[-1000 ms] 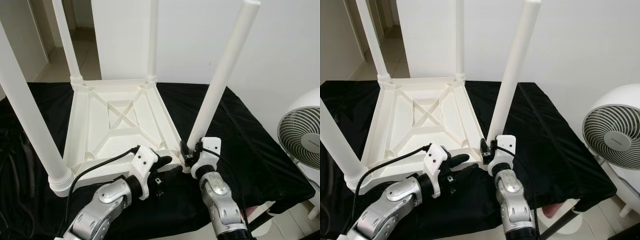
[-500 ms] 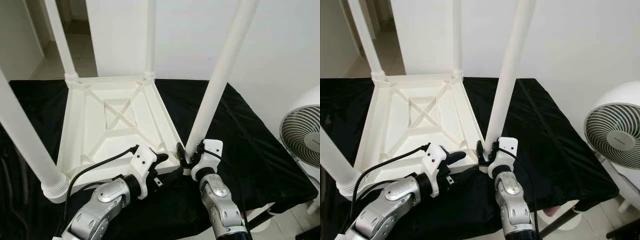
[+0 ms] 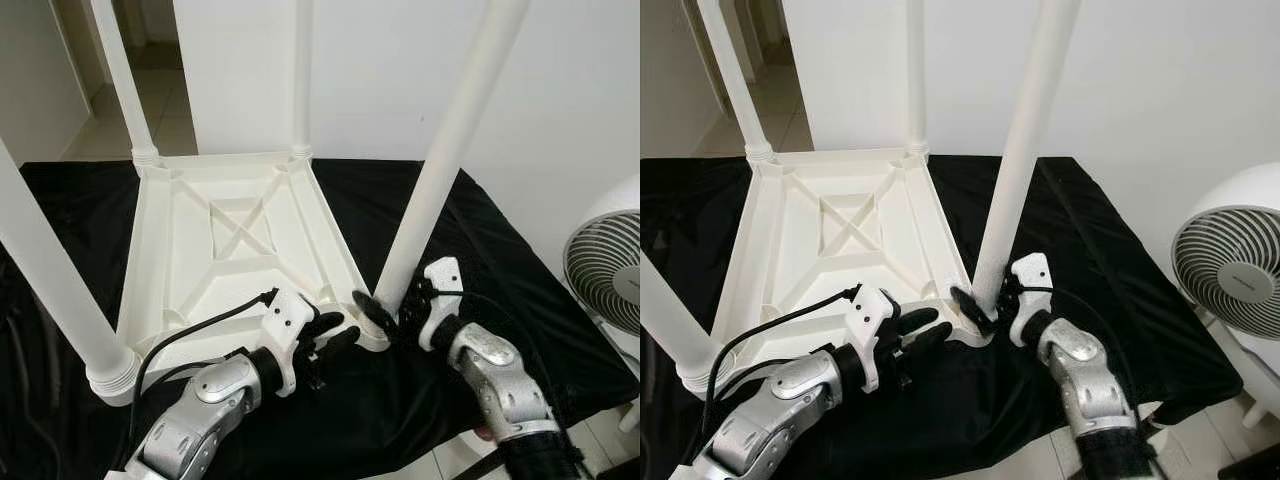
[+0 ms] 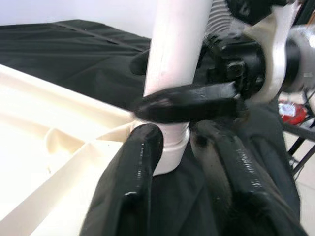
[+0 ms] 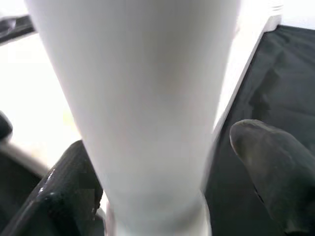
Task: Building children table
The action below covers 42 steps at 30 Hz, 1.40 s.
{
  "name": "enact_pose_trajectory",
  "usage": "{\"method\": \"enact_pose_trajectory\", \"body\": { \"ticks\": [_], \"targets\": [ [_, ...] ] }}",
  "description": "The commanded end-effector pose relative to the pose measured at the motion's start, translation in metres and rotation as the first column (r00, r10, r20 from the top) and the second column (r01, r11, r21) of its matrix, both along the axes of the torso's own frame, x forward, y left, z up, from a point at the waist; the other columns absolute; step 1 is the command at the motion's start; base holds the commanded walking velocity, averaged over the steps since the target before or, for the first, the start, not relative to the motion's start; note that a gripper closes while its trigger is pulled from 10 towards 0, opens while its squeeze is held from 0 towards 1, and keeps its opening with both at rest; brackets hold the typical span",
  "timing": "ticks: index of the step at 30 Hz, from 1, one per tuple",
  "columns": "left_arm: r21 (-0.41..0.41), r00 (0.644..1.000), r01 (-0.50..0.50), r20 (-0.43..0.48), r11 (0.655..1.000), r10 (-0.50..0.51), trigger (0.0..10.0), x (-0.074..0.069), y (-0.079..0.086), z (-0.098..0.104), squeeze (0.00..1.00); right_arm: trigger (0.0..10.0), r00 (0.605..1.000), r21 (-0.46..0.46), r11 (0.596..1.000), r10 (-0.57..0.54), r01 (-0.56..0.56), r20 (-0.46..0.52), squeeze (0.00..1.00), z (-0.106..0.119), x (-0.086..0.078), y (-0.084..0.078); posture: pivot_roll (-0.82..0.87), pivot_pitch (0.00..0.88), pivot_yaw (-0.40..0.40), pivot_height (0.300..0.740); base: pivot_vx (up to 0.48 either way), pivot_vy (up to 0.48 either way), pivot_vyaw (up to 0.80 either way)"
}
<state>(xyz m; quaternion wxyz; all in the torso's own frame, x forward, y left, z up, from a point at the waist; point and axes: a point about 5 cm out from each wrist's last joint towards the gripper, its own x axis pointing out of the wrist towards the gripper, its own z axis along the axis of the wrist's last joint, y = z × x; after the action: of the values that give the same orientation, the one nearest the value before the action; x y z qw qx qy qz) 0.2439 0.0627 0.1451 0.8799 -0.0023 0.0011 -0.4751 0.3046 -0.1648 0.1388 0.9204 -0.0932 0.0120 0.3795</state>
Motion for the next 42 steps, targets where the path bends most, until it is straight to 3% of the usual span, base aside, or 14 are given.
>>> {"method": "enact_pose_trajectory", "body": {
  "ticks": [1,2,3,11,21,22,23,25,28,34,42],
  "targets": [
    [0.023,0.997,0.077,0.002,0.997,-0.077,10.0,-0.003,-0.003,-0.001,0.00,10.0,0.999,-0.025,0.999,0.047,-0.047,-0.006,0.00,-0.003,-0.001,0.002,-0.01,0.016,-0.018,0.740,0.000,0.000,0.00],
    [0.023,0.997,0.077,0.002,0.997,-0.077,10.0,-0.003,-0.003,-0.001,0.00,10.0,0.999,-0.025,0.999,0.047,-0.047,-0.006,0.00,-0.003,-0.001,0.002,-0.01,0.016,-0.018,0.740,0.000,0.000,0.00],
    [0.031,0.997,0.074,0.005,0.997,-0.074,10.0,-0.003,-0.003,-0.001,0.00,0.0,0.997,-0.038,0.997,0.068,-0.068,-0.023,0.00,-0.007,-0.001,-0.001,-0.01,0.015,-0.021,0.740,0.000,0.000,0.00],
    [0.031,0.997,0.072,0.009,0.997,-0.072,10.0,-0.003,-0.003,-0.001,0.00,0.0,0.995,-0.011,0.996,0.085,-0.086,-0.049,0.00,-0.012,-0.002,-0.003,0.00,0.015,-0.023,0.740,0.000,0.000,0.00],
    [0.030,0.997,0.075,0.016,0.997,-0.076,10.0,-0.005,-0.005,-0.001,0.00,0.0,0.995,0.071,0.993,-0.091,0.093,-0.037,0.00,-0.018,-0.004,0.010,0.00,0.009,-0.036,0.740,0.000,0.000,0.00],
    [0.034,0.997,0.078,0.018,0.996,-0.078,10.0,-0.006,-0.005,-0.001,0.00,0.0,0.984,0.122,0.977,-0.167,0.173,-0.060,0.00,-0.022,-0.008,0.019,0.00,0.006,-0.034,0.740,0.000,0.000,0.00],
    [0.034,0.997,0.078,0.018,0.996,-0.078,10.0,-0.006,-0.005,-0.001,0.00,0.0,0.984,0.122,0.977,-0.167,0.173,-0.060,0.00,-0.022,-0.008,0.019,0.00,0.006,-0.034,0.740,0.000,0.000,0.00],
    [0.037,0.997,0.080,0.018,0.996,-0.080,10.0,-0.007,-0.005,-0.002,0.00,0.0,0.960,0.154,0.948,-0.268,0.278,-0.082,0.00,-0.024,-0.009,0.024,0.00,0.006,-0.034,0.740,0.000,0.000,0.00],
    [0.036,0.997,0.080,0.018,0.996,-0.080,10.0,-0.007,-0.005,-0.002,0.00,0.0,0.954,0.154,0.942,-0.290,0.298,-0.077,0.00,-0.024,-0.009,0.024,0.00,0.006,-0.034,0.740,0.000,0.000,0.00],
    [0.042,0.997,0.080,0.018,0.996,-0.081,10.0,-0.008,-0.005,-0.003,0.00,0.0,0.851,0.214,0.826,-0.520,0.521,-0.066,0.00,-0.019,-0.012,0.037,0.00,0.000,-0.047,0.740,0.000,0.000,0.00],
    [0.038,0.997,0.078,0.018,0.996,-0.079,10.0,-0.008,-0.006,-0.004,0.00,0.0,0.804,0.243,0.770,-0.588,0.589,-0.085,0.00,-0.018,-0.017,0.052,0.01,0.000,-0.051,0.740,0.000,0.000,0.00]
  ]
}}
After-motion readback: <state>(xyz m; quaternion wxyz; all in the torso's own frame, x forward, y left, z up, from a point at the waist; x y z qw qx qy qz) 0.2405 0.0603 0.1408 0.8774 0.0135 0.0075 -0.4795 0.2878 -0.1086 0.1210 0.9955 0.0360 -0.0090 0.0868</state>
